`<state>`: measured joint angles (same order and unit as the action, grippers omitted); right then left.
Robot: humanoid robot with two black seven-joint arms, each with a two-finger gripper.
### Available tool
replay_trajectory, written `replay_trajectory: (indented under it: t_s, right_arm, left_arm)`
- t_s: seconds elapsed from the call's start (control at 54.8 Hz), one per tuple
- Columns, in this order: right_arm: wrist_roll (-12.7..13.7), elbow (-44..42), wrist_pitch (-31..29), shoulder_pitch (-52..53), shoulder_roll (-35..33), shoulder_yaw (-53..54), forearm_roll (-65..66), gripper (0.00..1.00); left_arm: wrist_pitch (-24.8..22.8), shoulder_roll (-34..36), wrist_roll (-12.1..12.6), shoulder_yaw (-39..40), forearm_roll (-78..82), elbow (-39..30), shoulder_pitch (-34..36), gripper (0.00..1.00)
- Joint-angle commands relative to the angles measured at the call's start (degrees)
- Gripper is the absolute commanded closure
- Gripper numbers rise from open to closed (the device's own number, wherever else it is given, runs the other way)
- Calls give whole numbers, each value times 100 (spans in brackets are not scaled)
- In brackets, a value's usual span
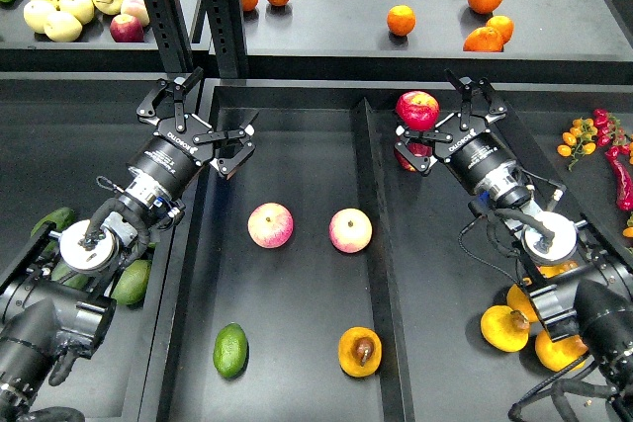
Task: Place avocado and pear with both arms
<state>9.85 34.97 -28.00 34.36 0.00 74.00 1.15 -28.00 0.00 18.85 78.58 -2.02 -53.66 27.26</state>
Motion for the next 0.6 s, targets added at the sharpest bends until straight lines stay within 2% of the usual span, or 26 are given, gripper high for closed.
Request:
replay_trajectory:
  t_s: [0.0,0.583]
  right_arm:
    - [0,-8,0,9,0,0,0,0]
    - [-9,9,0,-53,0,9,0,0]
  left_arm:
    - [0,0,13,-1,0,5,7,0]
    - [0,0,13,78,0,22,-2,0]
